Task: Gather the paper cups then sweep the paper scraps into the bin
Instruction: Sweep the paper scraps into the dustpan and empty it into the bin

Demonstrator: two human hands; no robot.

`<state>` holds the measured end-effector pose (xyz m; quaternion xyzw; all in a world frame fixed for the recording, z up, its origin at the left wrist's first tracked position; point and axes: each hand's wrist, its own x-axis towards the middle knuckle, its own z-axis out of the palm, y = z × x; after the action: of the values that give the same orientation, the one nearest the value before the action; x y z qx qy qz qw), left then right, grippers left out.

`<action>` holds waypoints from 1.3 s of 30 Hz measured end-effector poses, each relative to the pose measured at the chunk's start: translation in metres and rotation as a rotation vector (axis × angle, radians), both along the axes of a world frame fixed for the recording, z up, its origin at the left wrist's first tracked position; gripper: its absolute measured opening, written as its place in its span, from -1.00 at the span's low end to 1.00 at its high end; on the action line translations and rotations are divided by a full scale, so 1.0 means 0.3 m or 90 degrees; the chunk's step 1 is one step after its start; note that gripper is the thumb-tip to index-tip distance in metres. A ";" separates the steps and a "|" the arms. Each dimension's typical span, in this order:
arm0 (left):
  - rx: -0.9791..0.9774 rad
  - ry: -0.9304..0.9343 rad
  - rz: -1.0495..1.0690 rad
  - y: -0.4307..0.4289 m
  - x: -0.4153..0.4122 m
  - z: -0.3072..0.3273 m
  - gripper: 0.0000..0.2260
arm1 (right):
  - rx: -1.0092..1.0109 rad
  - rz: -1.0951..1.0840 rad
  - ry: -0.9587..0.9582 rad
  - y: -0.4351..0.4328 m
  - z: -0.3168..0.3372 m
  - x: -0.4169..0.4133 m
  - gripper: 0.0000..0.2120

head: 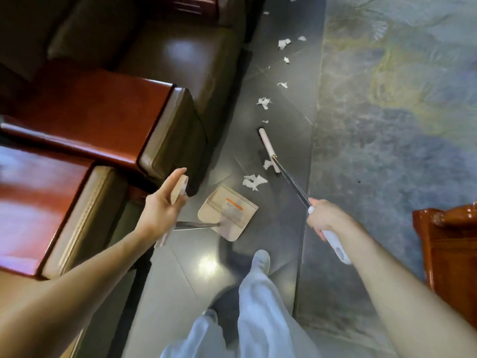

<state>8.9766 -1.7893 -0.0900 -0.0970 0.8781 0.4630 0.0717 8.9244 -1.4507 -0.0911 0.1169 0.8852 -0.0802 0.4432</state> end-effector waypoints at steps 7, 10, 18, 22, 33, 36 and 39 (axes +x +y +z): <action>-0.092 -0.026 0.043 -0.018 -0.011 0.001 -0.42 | 0.030 0.087 -0.022 0.090 -0.085 -0.347 -0.30; -0.116 -0.045 0.056 -0.014 0.007 0.003 -0.40 | 0.023 0.103 -0.061 0.080 -0.123 -0.376 -0.64; -0.112 -0.075 0.049 -0.038 0.116 0.013 -0.47 | 0.030 0.277 -0.171 -0.066 -0.074 -0.125 -0.20; -0.107 -0.074 0.030 -0.054 0.210 -0.001 -0.49 | -0.041 0.237 -0.173 -0.108 -0.037 0.096 -0.27; -0.059 -0.059 0.057 -0.015 0.317 -0.082 -0.50 | -0.040 0.054 -0.090 -0.102 0.038 0.356 -0.24; -0.064 -0.034 0.072 -0.035 0.286 -0.087 -0.51 | 0.033 0.106 -0.088 -0.119 -0.014 0.315 -0.15; -0.055 -0.012 0.093 -0.044 0.230 -0.100 -0.49 | 0.076 0.194 -0.076 -0.142 -0.100 0.276 -0.14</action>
<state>9.0456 -1.8024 -0.1200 -0.1684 0.8871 0.4278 0.0417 9.0074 -1.4933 -0.1213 0.0121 0.8680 0.0474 0.4941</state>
